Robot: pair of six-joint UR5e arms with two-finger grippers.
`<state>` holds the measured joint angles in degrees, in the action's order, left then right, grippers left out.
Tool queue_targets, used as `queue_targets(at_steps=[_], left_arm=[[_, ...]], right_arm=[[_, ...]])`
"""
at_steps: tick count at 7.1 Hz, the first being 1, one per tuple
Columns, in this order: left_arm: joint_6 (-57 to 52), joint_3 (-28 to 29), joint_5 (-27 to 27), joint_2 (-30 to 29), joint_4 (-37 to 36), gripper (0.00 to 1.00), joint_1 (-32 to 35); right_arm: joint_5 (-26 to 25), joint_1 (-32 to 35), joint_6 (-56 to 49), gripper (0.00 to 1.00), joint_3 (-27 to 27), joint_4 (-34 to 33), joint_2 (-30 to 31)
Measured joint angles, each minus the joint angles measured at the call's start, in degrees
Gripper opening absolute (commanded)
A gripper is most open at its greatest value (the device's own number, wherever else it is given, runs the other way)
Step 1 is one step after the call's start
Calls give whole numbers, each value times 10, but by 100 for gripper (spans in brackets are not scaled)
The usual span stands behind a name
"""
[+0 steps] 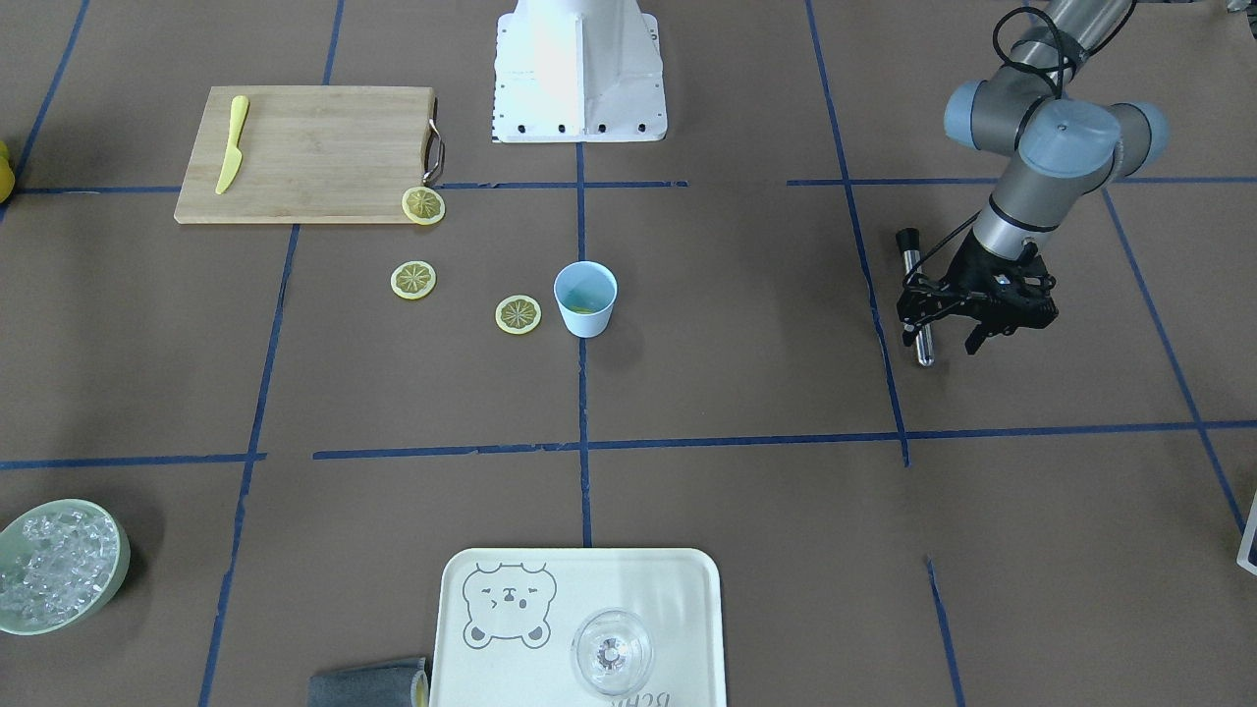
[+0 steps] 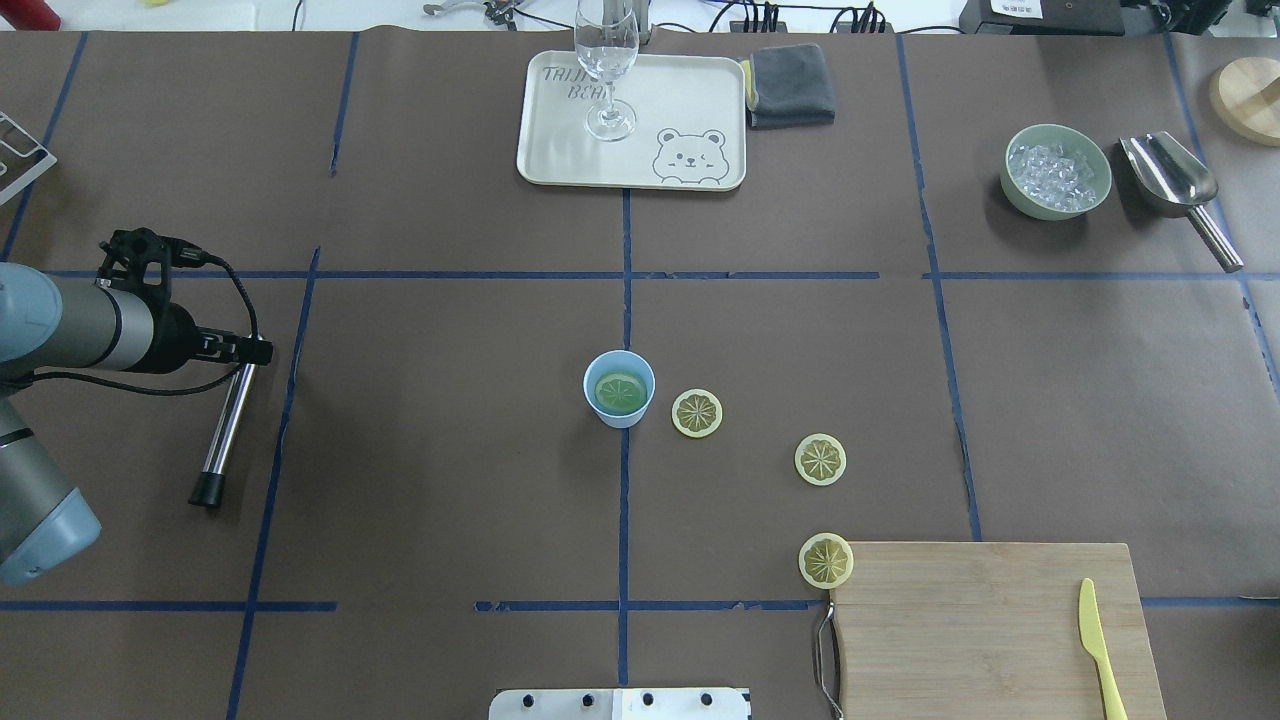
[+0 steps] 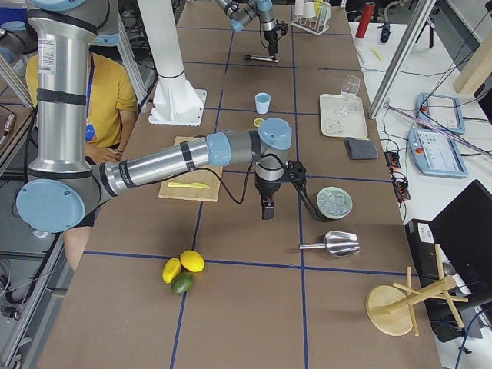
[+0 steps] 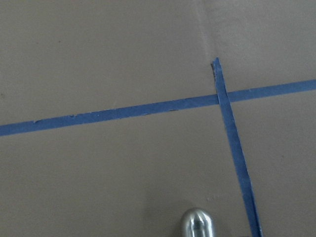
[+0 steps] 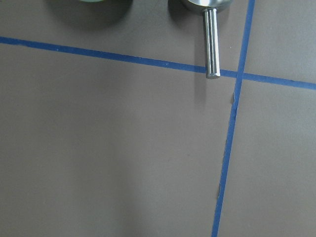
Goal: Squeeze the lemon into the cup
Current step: 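Grasp the metal rod upright with the left gripper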
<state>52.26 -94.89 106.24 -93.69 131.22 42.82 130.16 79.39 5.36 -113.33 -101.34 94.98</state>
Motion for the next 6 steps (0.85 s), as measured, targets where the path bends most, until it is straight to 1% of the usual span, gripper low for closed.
queue_targets(at_steps=[4,5,6], left_arm=[[0,4,-12,-8,0,75,-12],[0,4,-13,-11,0,63,-14],[0,4,-13,-12,0,40,-17]], right_arm=[[-1,2,0,100,2,0,0],[-1,3,0,100,2,0,0],[-1,4,0,100,2,0,0]])
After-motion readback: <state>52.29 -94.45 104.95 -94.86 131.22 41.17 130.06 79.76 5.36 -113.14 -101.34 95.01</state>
